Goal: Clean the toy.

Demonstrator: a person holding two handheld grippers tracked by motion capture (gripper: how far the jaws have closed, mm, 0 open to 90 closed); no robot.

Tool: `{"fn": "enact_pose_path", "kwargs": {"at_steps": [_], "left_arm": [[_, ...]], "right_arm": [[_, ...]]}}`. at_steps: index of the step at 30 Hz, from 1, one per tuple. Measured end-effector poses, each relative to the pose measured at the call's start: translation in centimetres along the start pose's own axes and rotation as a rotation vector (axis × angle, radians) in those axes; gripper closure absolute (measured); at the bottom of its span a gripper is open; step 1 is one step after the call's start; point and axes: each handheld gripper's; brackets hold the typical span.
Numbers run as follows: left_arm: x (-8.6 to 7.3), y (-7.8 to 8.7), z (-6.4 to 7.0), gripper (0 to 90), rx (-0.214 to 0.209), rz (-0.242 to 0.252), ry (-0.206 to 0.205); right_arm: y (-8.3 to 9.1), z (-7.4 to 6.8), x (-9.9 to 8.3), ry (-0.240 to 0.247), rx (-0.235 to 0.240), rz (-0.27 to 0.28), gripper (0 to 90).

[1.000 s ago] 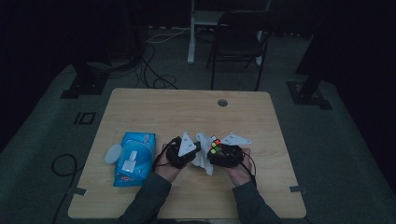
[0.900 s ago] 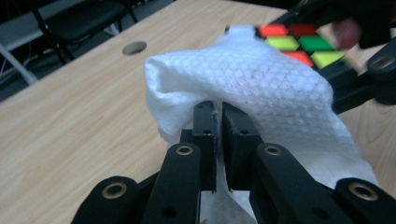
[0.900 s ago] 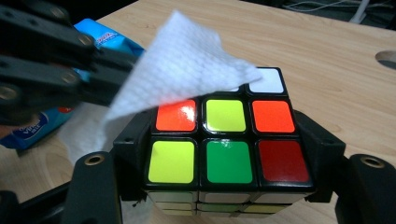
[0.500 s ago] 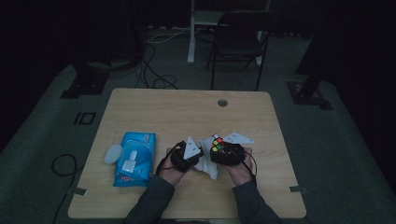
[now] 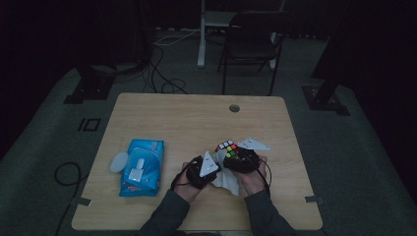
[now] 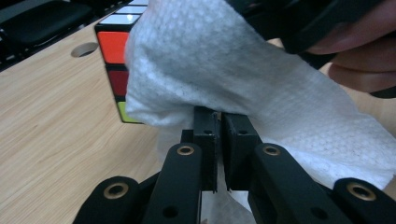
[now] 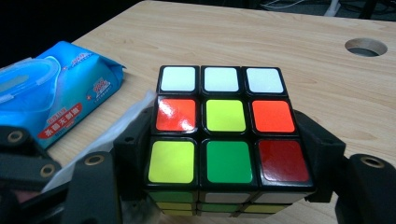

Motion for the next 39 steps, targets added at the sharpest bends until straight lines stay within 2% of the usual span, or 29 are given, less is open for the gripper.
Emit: {"fn": "enact_pose_path", "kwargs": {"at_steps": [7,14,20,24,33,39], "left_arm": [[0.6,-0.7,1.0,86.2,-0.024,0.012,-0.034],[0.5,-1.4,0.9,86.4,0.001,0.027,-0.021],[0.3,-2.3,0.7,86.4,-0.005,0.029,-0.007],[0.2,-2.5,0.6,86.4,-0.010,0.037,0.009],[1.1,-1.8,0.9,86.6,0.004,0.091,-0.019],[1.0,-2.1,0.7,86.6,-0.008,0.093,-0.018]], "right_arm": [[-0.2,-0.2,-0.1,-0.011,0.019,0.000,33.8],[-0.3,-0.3,-0.2,-0.044,0.037,-0.002,33.8],[-0.2,-0.3,-0.1,-0.071,0.063,0.005,33.8],[0.0,-0.5,0.0,-0.070,0.072,0.013,33.8],[-0.1,-0.5,-0.1,-0.079,0.089,0.011,33.8],[0.0,-0.4,0.0,-0.092,0.093,0.009,33.8]]}}
Point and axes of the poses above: each handheld gripper's, and its own axes: y roughly backward along the jaws, x roughly out of its top, z roughly to its right, and after that the axes turned 13 degrees about -x, right-handed
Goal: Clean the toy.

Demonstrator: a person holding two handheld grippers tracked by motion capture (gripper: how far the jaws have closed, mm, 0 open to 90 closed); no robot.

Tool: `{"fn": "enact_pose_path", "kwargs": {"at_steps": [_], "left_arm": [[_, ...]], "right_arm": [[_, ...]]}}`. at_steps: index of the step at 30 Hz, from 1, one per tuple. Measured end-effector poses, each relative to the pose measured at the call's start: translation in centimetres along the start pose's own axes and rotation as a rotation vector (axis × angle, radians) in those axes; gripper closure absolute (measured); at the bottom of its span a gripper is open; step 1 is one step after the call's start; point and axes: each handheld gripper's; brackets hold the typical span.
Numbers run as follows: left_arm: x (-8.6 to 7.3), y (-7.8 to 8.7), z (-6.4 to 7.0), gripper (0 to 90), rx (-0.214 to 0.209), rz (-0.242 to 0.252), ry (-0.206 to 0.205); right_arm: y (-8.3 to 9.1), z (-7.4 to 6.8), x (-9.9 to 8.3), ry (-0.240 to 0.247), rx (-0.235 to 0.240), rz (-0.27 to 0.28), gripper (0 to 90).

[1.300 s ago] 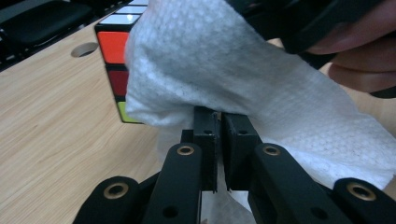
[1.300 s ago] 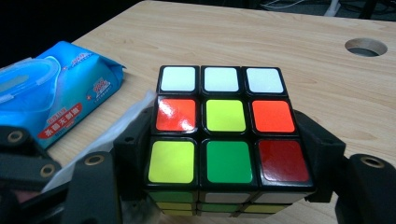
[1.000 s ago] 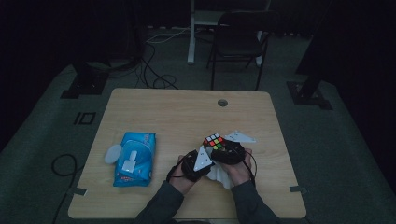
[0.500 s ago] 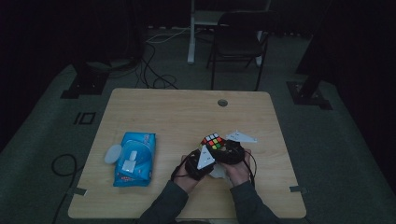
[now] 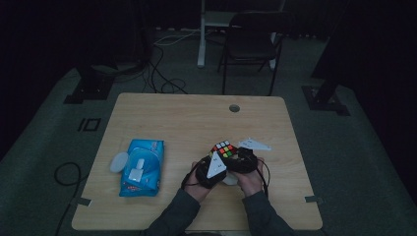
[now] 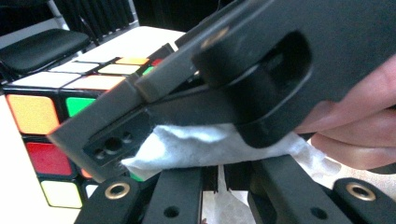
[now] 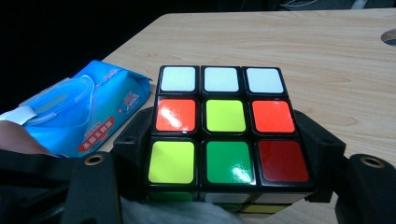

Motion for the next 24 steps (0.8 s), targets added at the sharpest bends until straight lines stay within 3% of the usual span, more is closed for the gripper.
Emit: {"fn": "enact_pose_path", "kwargs": {"at_steps": [10,16,24], "left_arm": [[-0.88,-0.63,-0.21,86.6,-0.003,-0.023,0.020],[-0.68,-0.26,-0.22,86.6,-0.012,0.009,0.019],[-0.28,0.07,0.00,86.1,-0.013,0.017,-0.015]], "right_arm": [[0.29,0.11,0.21,-0.021,0.020,0.010,33.8],[0.20,0.11,0.15,-0.018,0.021,0.005,33.8],[-0.02,0.12,-0.08,-0.016,0.019,-0.011,33.8]]}}
Point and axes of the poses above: each handheld gripper's, and its own axes: y roughly backward along the jaws, x roughly out of its top, z roughly to its right, and after that the axes turned 13 degrees about -x, right-handed
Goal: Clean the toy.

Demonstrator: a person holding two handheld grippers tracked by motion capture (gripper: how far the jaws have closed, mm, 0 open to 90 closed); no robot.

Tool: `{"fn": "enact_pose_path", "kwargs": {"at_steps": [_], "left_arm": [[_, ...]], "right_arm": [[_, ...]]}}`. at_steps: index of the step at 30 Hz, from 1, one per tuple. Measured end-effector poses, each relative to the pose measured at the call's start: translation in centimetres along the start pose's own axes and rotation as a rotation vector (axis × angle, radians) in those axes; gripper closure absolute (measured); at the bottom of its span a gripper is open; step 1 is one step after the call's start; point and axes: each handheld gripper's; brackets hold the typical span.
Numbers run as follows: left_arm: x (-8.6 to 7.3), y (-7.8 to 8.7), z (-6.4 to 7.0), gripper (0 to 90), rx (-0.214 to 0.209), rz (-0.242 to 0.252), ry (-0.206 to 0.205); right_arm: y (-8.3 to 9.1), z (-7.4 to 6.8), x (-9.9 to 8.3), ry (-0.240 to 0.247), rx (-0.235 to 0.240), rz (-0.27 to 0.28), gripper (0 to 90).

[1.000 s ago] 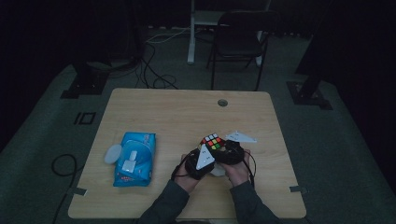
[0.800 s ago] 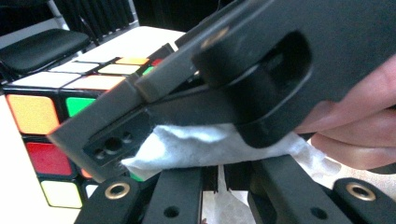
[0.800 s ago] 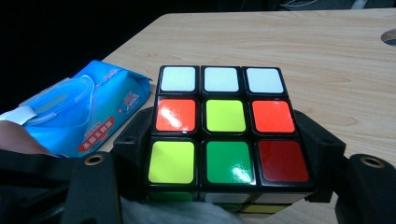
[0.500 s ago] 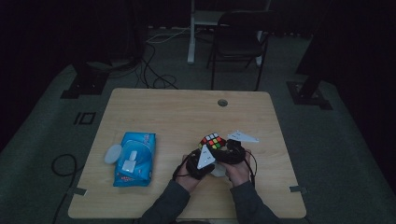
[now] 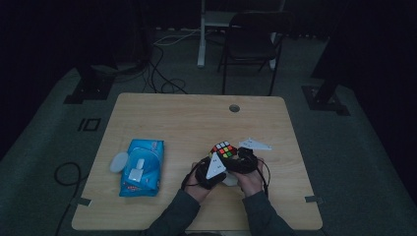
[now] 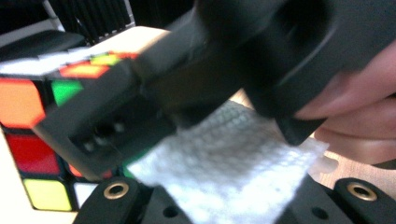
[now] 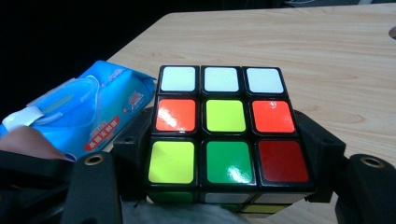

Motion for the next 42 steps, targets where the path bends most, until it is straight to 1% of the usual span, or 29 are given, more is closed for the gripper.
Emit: {"fn": "enact_pose_path", "kwargs": {"at_steps": [5,10,12,15,18,23,25,30,37,42], "left_arm": [[0.1,0.0,0.0,86.0,0.001,-0.004,-0.007],[-0.7,-0.7,-0.1,86.2,0.001,-0.051,0.001],[-0.9,-0.9,-0.2,86.3,0.003,-0.060,0.007],[-0.9,-0.9,-0.2,86.4,0.005,-0.053,0.012],[-0.6,-0.6,-0.1,86.3,0.004,-0.038,0.010],[0.3,0.1,0.2,85.6,-0.001,0.000,-0.005],[0.4,0.1,0.1,85.6,0.001,-0.002,-0.010],[-0.4,-0.1,0.1,85.8,0.005,-0.036,-0.008],[-1.5,-0.4,-0.2,86.2,0.003,-0.055,0.013],[-2.0,-0.3,-0.5,86.3,0.006,-0.059,0.030]], "right_arm": [[0.1,0.0,0.1,-0.002,-0.001,0.003,33.8],[0.4,-0.1,0.2,-0.001,-0.001,0.012,33.8],[0.4,0.0,0.2,-0.004,-0.003,0.013,33.8],[0.4,0.1,0.2,-0.014,0.000,0.011,33.8],[0.4,0.2,0.2,-0.013,0.001,0.012,33.8],[0.1,0.2,0.0,-0.011,0.001,0.001,33.8],[0.2,0.2,0.0,-0.015,0.004,0.002,33.8],[0.5,0.2,0.3,-0.020,0.008,0.012,33.8],[0.7,0.4,0.4,-0.026,0.007,0.020,33.8],[0.8,0.4,0.4,-0.027,0.011,0.025,33.8]]}}
Point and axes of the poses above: each handheld gripper's, and its own axes: y roughly backward along the jaws, x roughly out of its top, z roughly to its right, and after that the axes turned 13 degrees about -x, right-handed
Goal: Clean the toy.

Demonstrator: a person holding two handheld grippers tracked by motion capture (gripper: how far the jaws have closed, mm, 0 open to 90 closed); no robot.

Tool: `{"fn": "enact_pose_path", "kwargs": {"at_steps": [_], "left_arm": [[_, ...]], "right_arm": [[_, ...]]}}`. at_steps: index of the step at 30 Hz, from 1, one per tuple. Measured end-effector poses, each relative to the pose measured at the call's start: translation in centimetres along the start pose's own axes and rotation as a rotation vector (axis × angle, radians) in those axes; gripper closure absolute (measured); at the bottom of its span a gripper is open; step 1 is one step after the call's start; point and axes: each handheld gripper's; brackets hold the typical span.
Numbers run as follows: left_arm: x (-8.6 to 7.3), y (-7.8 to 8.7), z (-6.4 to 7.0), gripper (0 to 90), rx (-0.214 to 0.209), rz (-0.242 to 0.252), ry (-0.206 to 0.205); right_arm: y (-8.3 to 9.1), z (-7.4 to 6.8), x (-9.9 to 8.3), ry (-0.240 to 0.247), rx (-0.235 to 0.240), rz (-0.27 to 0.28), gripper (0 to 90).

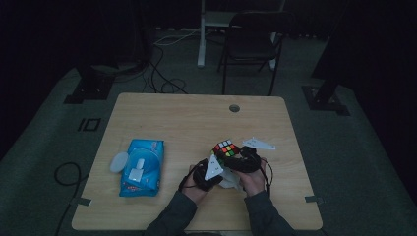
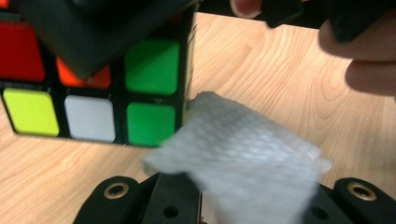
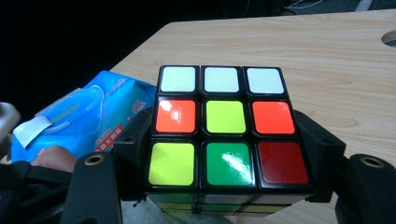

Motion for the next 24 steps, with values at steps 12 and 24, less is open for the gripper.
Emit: {"fn": "enact_pose_path", "kwargs": {"at_steps": [12,24], "left_arm": [[-1.0,0.7,-1.6,86.3,0.025,0.030,0.087],[-1.0,1.4,-3.4,86.7,0.063,0.030,0.106]], "right_arm": [[0.0,0.0,-0.1,0.006,0.018,-0.012,33.8],[-0.2,-0.3,-0.2,0.019,0.042,-0.017,33.8]]}}
Point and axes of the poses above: each handheld gripper's, and its own axes: y roughly backward along the jaws, x roughly out of its top, z roughly to its right, and after that the axes turned 13 degrees about -x, right-handed
